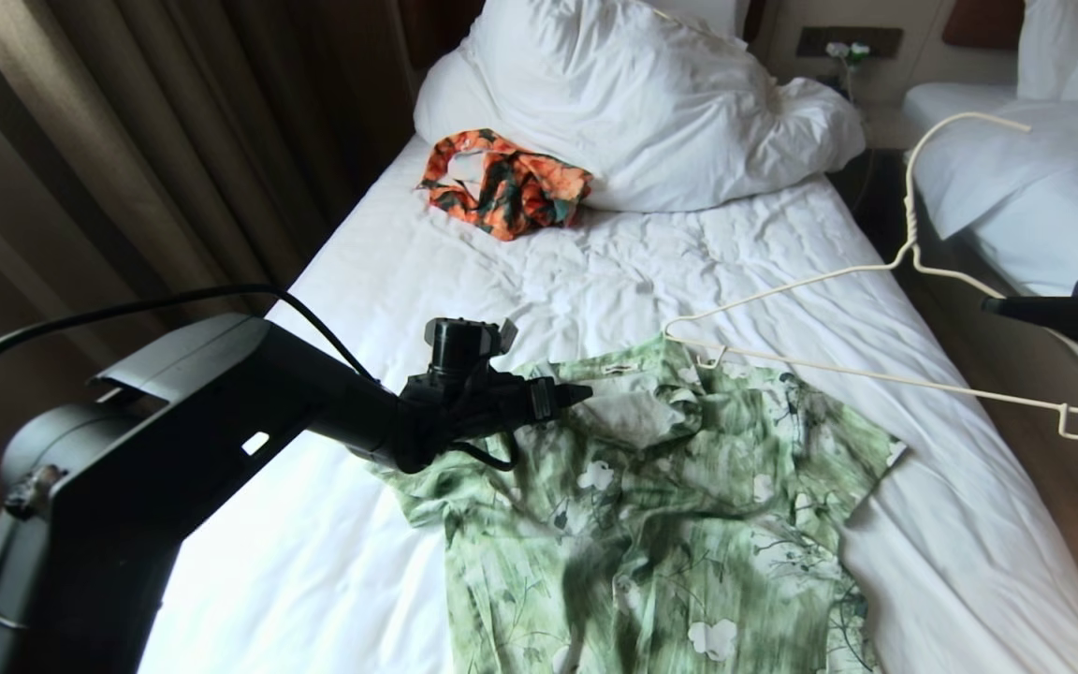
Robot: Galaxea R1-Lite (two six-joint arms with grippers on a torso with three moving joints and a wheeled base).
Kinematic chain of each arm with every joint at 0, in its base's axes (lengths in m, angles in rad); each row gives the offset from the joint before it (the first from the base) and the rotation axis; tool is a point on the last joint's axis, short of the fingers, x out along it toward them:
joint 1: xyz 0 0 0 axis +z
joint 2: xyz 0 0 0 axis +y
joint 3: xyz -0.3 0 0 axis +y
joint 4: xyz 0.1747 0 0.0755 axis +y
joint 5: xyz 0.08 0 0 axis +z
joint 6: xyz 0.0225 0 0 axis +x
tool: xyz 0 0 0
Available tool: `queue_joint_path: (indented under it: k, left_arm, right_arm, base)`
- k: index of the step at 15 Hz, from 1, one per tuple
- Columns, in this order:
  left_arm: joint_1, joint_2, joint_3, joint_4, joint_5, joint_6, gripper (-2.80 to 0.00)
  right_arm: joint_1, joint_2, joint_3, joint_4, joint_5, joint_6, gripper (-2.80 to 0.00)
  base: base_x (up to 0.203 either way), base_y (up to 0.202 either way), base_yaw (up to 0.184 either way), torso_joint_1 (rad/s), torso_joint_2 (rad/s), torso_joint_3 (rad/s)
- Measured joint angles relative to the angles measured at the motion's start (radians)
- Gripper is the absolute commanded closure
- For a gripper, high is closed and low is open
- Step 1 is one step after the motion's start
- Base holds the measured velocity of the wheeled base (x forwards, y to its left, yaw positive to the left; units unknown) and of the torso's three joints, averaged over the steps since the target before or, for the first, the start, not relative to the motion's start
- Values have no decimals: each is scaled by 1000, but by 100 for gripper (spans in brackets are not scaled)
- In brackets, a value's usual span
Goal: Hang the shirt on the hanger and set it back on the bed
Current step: Lift the shirt and hanger, then hook one side of the shirt onto the hanger
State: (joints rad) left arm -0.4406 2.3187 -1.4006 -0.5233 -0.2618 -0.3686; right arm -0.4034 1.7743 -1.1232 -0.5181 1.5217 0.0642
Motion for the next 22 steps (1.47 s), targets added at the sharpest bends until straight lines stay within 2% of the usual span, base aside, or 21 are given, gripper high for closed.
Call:
queue_joint_path:
  k: [2,3,11,14,20,22]
  left_arm:
    - [-6,20,-37,1,10,-15,-280]
    - [-7,27,-51,1,11,-19,0]
    - [-1,63,-100,-3,19,-18,0]
    - [-10,36,-89,-2,57,-19,0]
    - [-66,-168,124,-8,67,-19,0]
    - [-101,-255,180,-2,73,-18,0]
  right_arm:
    - [0,0,-7,-4,0,0,0]
    - [0,1,-8,-4,0,0,0]
    - [13,24,-7,-10,0,-2,0]
    - [36,36,0,-11,0,-3,0]
    - [103,62,2,-10,-5,-4,0]
    - [150,79,-3,-18,-65,-4,0]
  base:
    - [0,0,0,0,0,0]
    - [0,0,0,0,0,0]
    - [0,0,0,0,0,0]
    - [0,0,0,0,0,0]
    - [0,0,0,0,0,0]
    - [0,0,0,0,0,0]
